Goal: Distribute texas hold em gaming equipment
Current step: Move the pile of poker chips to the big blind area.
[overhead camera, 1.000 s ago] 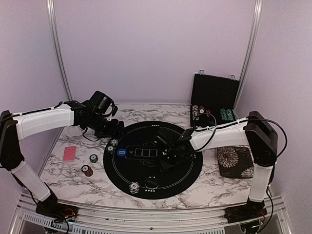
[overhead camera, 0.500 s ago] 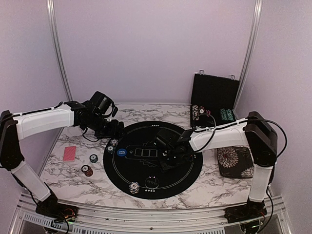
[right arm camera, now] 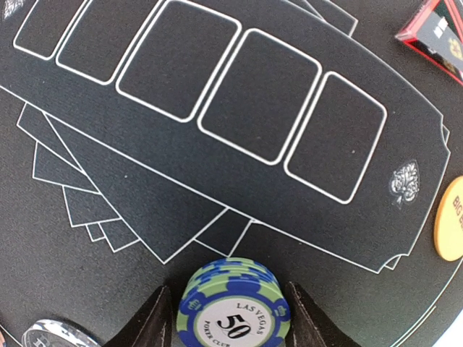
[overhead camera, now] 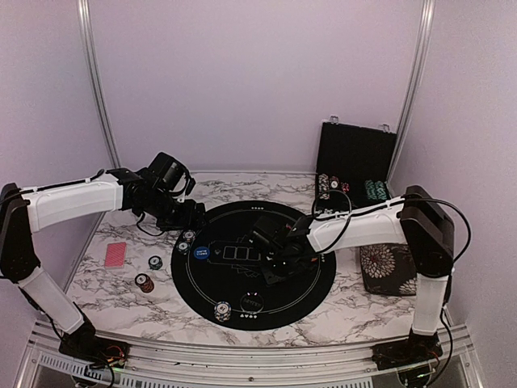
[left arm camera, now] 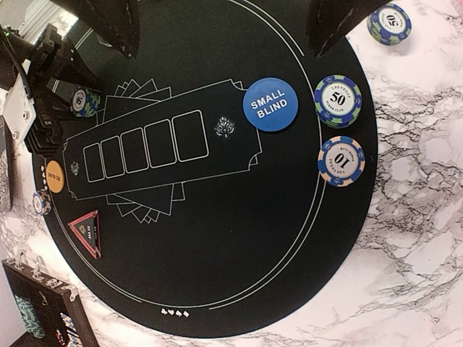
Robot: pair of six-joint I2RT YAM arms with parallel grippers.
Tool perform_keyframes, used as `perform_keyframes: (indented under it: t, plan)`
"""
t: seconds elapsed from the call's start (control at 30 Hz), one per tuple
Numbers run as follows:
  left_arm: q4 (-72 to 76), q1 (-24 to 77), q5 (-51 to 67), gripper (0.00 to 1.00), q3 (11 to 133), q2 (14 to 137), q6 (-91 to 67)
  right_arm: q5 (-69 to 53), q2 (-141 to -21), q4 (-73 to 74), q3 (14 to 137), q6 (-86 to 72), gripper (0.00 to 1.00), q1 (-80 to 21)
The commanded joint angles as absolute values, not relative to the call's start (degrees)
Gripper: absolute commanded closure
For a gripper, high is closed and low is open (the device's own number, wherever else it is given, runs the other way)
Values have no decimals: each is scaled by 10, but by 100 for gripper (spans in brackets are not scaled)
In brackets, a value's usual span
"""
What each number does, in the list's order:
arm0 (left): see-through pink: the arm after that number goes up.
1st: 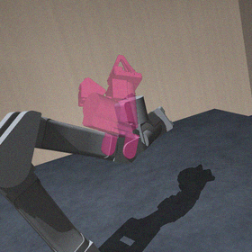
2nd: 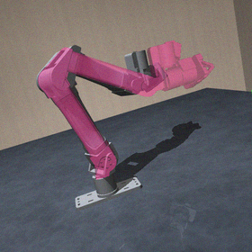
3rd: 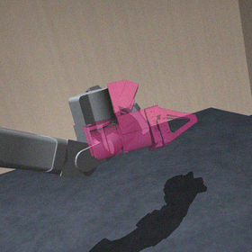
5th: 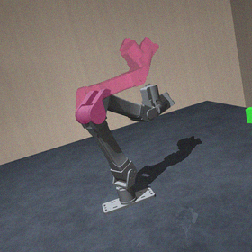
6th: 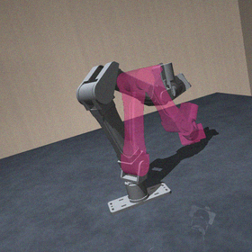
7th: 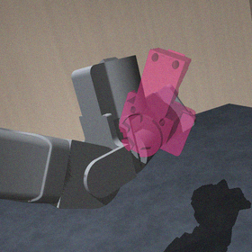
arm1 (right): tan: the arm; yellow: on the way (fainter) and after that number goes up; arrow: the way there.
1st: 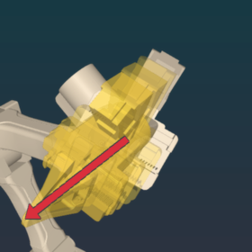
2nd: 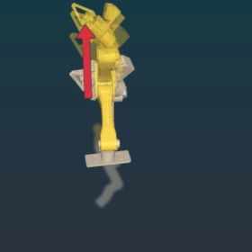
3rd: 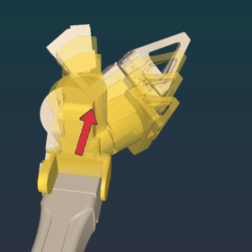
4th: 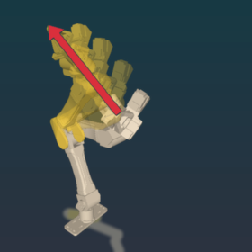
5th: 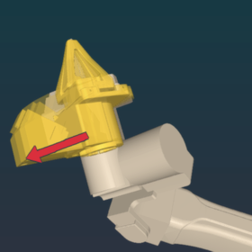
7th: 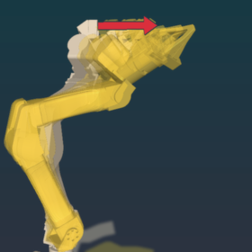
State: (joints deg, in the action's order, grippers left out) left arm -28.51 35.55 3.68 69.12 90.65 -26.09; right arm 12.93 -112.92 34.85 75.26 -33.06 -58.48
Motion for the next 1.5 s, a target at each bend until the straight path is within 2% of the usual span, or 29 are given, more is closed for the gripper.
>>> perform_keyframes:
  t: [0.0,0.13,0.37,1.47]
  plan:
    - [-277,352,41,19,683,893,-250,143,-1149,363,766,-341,51,-592]
    - [-277,352,42,19,682,894,-249,145,-1144,364,753,-351,57,-593]
    - [-278,352,45,20,684,895,-249,150,-1125,357,713,-370,62,-592]
    - [-278,352,58,22,700,918,-246,197,-1026,338,546,-390,64,-488]
